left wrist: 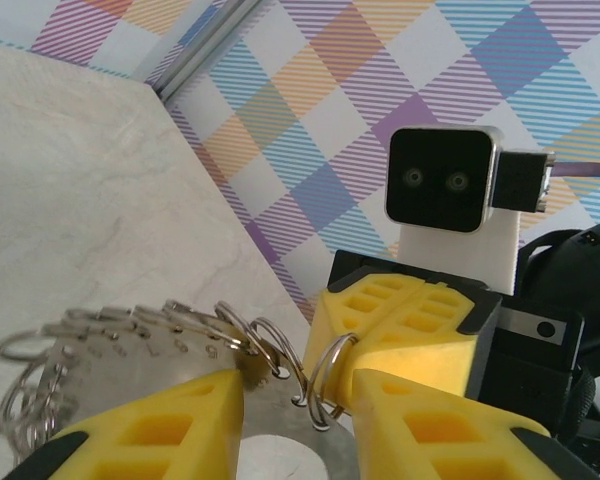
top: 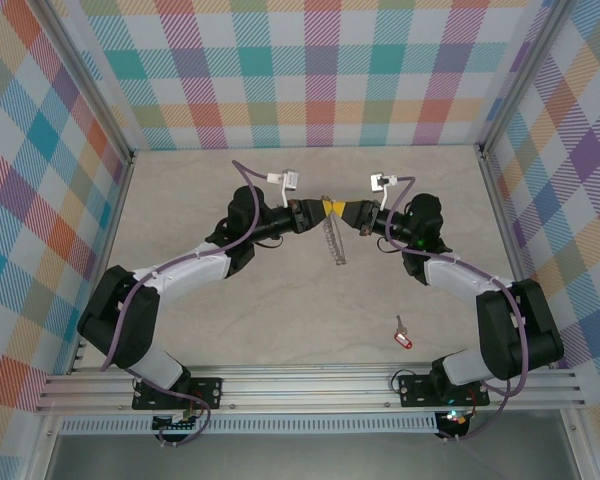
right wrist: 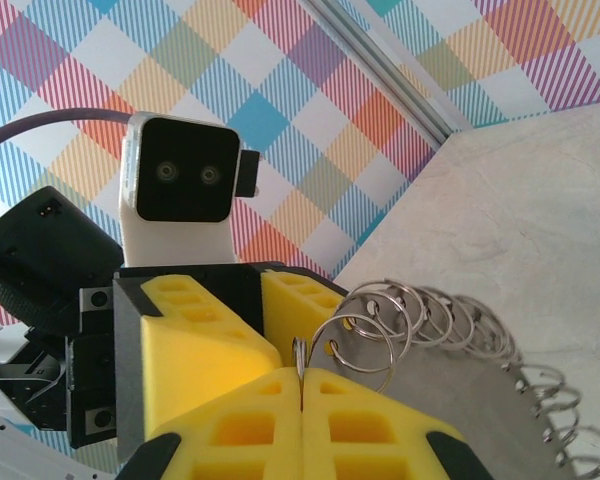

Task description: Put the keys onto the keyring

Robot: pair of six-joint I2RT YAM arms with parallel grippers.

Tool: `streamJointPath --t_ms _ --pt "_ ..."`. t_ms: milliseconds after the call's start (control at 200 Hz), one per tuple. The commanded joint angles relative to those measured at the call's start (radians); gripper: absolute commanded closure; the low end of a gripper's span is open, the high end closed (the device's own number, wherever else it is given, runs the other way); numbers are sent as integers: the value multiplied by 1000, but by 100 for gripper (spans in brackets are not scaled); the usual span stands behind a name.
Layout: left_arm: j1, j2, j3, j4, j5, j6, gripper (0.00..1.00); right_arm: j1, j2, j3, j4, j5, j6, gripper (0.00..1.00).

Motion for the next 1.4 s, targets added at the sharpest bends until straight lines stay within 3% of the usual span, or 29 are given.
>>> streamJointPath --t_ms 0,410,655,745,920,985,1395 --pt "3 7 28 63 23 -10 68 10 10 13 67 -28 11 100" --pt "3 15 45 75 52 -14 83 18 29 20 68 -31 13 100" --pt "-2 24 44 83 83 -15 100 21 36 23 66 -27 15 100" --pt "-2 24 45 80 89 -13 100 21 36 26 54 -28 16 100" --pt "1 8 41 25 84 37 100 15 -9 35 -75 -14 -39 64" --pt "1 0 41 0 86 58 100 6 -39 33 -140 -3 -68 56" --pt "5 -17 103 -207 191 236 100 -37 -177 38 -476 -15 -211 47"
